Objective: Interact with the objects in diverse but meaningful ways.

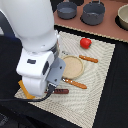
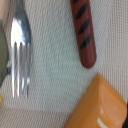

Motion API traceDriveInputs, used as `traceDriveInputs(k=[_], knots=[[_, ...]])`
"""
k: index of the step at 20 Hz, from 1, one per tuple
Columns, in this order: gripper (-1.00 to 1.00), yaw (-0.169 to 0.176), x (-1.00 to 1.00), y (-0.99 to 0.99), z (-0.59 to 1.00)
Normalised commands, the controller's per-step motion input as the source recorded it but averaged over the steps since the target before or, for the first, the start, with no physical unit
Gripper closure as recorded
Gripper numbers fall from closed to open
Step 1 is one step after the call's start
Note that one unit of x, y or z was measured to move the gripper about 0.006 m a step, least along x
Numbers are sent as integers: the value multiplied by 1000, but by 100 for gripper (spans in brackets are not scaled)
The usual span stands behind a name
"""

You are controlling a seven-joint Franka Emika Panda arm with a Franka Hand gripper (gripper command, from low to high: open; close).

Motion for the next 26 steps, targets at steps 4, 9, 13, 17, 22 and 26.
traceDriveInputs(k=[4,9,13,17,22,26], knots=[[-100,0,496,-183,-145],[-100,0,385,-254,-142],[-100,0,349,-224,-125],[-100,0,321,-197,-128],[100,0,294,-153,-137],[100,0,303,-122,-121]])
